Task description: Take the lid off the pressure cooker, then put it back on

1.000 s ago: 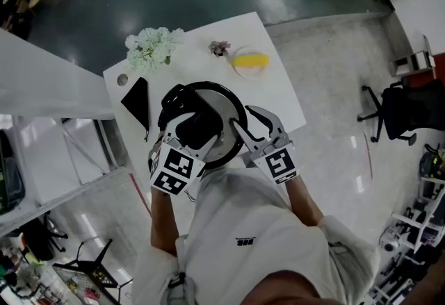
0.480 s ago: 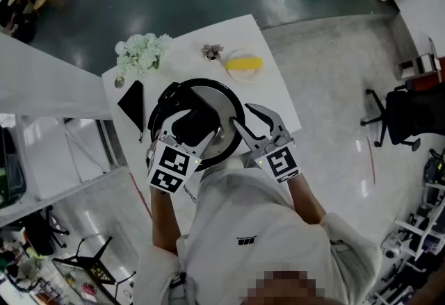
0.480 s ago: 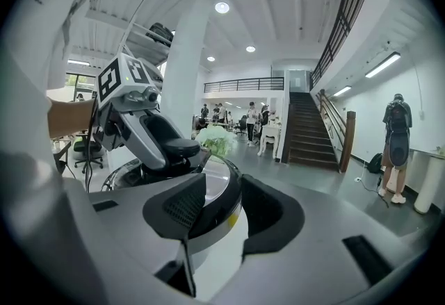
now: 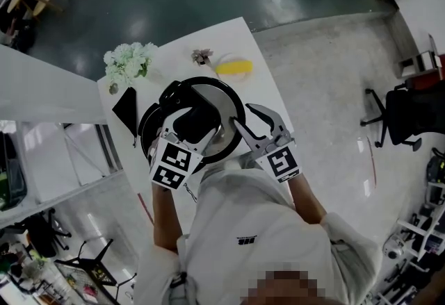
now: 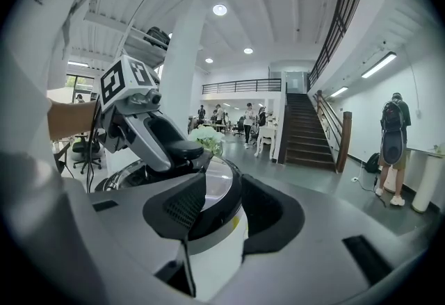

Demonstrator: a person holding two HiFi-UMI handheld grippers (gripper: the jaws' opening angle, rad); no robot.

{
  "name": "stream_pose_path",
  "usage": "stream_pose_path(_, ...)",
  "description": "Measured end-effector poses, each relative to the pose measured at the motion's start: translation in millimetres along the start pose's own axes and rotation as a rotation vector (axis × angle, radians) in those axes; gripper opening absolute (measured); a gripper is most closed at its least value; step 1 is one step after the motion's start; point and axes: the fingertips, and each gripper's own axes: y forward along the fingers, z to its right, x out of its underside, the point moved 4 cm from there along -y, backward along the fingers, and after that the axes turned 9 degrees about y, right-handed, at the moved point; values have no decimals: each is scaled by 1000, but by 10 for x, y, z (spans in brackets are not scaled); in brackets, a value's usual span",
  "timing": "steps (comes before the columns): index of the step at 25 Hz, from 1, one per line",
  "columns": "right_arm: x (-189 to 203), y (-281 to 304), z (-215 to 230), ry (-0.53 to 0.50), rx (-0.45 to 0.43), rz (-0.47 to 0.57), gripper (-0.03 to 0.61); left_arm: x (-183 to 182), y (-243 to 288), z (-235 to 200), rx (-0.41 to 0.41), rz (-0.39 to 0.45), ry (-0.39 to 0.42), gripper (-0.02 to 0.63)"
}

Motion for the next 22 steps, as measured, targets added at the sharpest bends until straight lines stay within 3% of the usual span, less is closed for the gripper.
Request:
stream_pose_path(14,113,-259,659,-17,50,42,163,-475,557,112,37,2,30,288)
stream_pose_path(22,170,-433,974,41,84,5,163,-697,887,237,63,-1,38,288)
